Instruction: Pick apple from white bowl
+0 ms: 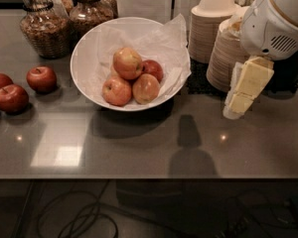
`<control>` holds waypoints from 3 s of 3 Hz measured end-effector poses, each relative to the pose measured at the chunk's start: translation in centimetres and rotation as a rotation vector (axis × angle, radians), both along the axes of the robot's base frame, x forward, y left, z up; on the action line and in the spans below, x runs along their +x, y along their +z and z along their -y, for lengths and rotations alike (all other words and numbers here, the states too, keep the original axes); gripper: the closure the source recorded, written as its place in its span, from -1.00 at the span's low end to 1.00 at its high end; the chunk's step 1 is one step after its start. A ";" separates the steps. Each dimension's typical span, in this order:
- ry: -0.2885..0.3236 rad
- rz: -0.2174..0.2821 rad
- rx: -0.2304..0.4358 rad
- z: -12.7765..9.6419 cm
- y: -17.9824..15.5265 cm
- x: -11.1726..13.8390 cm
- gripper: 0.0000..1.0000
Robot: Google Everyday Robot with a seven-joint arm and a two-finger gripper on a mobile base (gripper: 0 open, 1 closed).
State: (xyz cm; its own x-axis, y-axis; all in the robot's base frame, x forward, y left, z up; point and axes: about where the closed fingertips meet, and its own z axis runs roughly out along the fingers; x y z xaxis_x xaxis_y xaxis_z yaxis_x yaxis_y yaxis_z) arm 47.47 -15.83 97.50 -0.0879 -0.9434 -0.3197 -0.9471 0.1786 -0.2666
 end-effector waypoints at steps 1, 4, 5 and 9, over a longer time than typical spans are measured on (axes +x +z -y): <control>-0.009 0.004 0.001 -0.1 -0.1 0.1 -1.00; 0.162 0.106 0.250 -12.8 0.1 6.4 -1.00; 0.209 0.123 0.326 -15.9 -0.4 7.9 -1.00; 0.241 -0.004 0.498 -20.3 -5.2 12.1 -1.00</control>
Offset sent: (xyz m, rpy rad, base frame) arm 0.0574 0.0778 -0.0153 0.2413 -0.0586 0.0232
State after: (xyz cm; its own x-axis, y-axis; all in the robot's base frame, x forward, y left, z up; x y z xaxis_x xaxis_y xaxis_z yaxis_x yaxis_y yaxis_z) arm 59.61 4.42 92.34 0.1096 -0.6722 -0.7322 -0.9777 0.0599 -0.2014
